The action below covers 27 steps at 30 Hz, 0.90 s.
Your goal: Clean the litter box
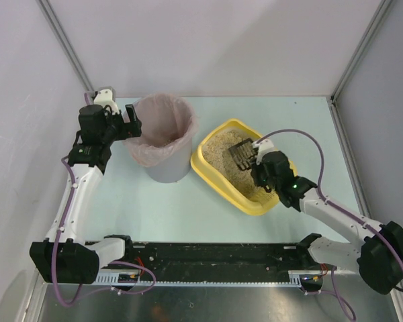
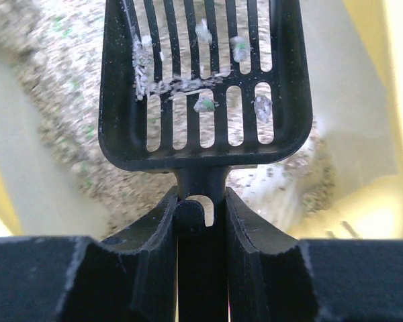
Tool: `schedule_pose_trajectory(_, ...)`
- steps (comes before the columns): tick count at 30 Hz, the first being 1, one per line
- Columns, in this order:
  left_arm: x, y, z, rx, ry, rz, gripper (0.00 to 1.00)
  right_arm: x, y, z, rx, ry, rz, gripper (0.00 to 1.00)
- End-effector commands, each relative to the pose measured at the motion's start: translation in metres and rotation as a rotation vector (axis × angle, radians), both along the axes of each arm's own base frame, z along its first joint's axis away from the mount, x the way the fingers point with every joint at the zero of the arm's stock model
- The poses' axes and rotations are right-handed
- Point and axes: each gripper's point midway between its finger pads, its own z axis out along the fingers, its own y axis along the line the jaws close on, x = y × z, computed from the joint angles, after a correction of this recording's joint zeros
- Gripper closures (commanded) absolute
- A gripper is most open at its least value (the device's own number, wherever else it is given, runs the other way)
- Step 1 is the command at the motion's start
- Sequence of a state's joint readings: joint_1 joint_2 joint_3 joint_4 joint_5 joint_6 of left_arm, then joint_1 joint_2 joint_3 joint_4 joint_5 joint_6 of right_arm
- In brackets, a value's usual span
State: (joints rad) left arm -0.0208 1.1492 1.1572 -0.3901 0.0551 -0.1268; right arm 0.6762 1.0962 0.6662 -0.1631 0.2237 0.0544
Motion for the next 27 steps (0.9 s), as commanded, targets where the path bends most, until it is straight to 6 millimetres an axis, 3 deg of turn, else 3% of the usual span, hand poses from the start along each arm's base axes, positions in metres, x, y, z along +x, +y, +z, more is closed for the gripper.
schedule_pose_trajectory(1, 0.001, 0.0, 0.009, 0.0, -0.037, -0.008, 0.0, 0.017, -0.007, 0.023, 0.172, -0.006, -0.041, 1.0)
schedule_pose_trajectory(3, 0.0, 0.0, 0.01, -0.001, -0.04, -0.011, 0.0, 0.011, 0.004, 0.017, 0.076, -0.021, -0.013, 1.0)
schedule_pose_trajectory(6, 0.002, 0.001, 0.009, 0.006, -0.036, -0.005, 0.0, 0.013, -0.004, 0.013, 0.086, 0.012, -0.049, 1.0)
schedule_pose_trajectory(14, 0.003, 0.01, 0.005, 0.039, -0.025, 0.019, 0.0, 0.009, 0.006, 0.043, 0.099, -0.071, -0.018, 1.0)
schedule_pose_trajectory(27, 0.009, 0.01, -0.01, 0.036, 0.019, 0.016, 0.0, -0.004, -0.012, 0.104, 0.033, -0.29, -0.017, 1.0)
